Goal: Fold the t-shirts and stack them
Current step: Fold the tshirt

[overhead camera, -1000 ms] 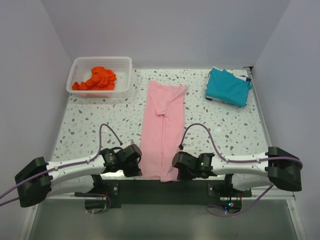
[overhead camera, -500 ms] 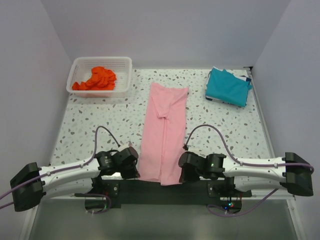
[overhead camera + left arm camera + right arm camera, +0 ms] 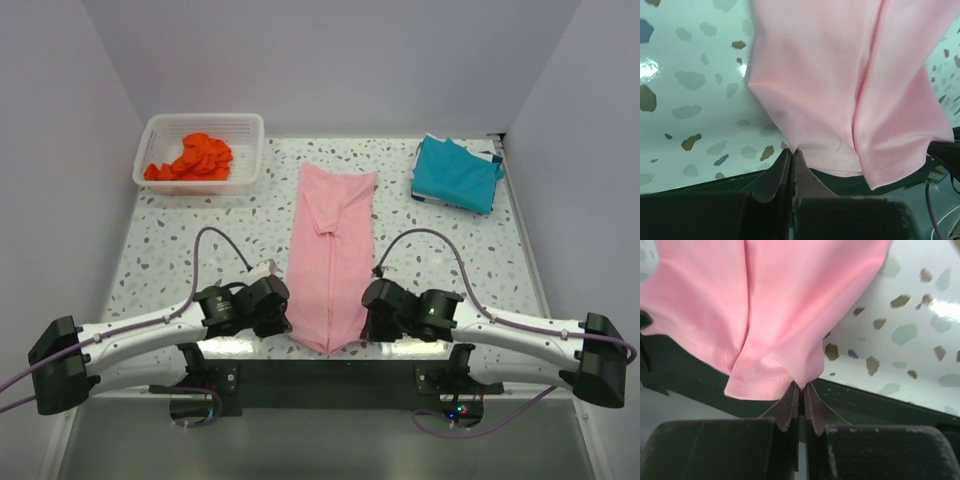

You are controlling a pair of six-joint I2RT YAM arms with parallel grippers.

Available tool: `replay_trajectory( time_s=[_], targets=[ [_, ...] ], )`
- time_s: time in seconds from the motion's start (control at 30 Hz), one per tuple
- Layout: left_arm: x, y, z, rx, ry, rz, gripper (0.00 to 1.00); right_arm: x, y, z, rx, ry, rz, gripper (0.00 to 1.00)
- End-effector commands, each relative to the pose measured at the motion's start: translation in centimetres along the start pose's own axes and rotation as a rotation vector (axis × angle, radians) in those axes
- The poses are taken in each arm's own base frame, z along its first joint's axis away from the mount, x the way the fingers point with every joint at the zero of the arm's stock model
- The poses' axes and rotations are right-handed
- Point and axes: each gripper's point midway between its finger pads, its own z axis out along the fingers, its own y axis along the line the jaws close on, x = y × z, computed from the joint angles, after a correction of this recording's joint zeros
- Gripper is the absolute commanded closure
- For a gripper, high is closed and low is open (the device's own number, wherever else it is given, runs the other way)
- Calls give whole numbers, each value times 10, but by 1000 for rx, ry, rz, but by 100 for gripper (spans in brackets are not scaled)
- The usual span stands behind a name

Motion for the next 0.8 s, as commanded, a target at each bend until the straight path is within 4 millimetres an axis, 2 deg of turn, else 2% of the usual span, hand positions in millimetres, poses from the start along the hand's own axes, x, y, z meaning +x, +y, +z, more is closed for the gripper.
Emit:
replay_trajectory(
  time_s=[0.0,0.13,0.27,0.33,0.37,0.47,0.53,0.63,0.7,0.77],
  targets=[
    [-31,-27,-10,18,-114,64,100,-36,15,-15,-48,-104,-47,100],
    [-61,-43,-9,7,-180,117,100,-75,16,-23,-18,-191,-98,100],
    [-104,-65,-11,68,-228,102,100,-116,30,-31,-54,-274,-89,100],
    [-120,-75,-10,86,-267,114,100,-131,31,-32,-53,-300,-71,100],
    [-130,-85,-16,108,-287,120,100,-139,34,-32,-65,-318,-64,100],
    [-152,-94,-16,109,-310,131,100,-158,39,-33,-91,-341,-42,100],
    [-165,-90,-9,88,-308,129,100,-170,37,-34,-87,-359,-27,100],
    [-183,-103,-7,113,-301,147,100,-188,37,-33,-91,-380,-13,100],
    [-191,-102,0,90,-294,152,100,-197,31,-31,-75,-379,-17,100],
    [-203,-106,-2,96,-303,141,100,-206,28,-27,-48,-372,-15,100]
  ],
)
